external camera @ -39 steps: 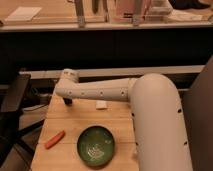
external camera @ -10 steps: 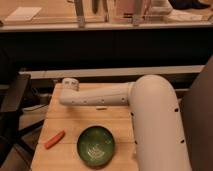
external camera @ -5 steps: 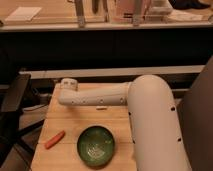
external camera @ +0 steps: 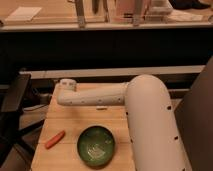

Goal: Knock the eraser over

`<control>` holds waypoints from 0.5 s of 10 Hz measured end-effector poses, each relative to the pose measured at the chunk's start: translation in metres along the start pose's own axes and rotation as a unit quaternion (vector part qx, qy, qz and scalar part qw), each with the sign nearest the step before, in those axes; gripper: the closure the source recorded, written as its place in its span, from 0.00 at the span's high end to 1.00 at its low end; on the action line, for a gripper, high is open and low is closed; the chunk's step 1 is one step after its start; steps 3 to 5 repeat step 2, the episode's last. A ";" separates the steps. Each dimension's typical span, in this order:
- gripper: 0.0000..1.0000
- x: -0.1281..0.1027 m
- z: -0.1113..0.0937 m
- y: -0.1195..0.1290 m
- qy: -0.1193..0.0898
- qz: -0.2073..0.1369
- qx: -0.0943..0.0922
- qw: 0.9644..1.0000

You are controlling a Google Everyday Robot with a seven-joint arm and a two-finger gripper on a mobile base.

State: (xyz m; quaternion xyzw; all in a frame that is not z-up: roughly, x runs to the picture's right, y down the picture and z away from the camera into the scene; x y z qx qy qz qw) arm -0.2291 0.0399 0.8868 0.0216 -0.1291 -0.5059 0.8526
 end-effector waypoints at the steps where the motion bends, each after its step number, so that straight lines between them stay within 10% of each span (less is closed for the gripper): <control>1: 0.01 0.002 0.000 0.002 0.002 0.000 0.001 1.000; 5: 0.01 0.001 0.002 0.001 0.004 -0.002 0.002 1.000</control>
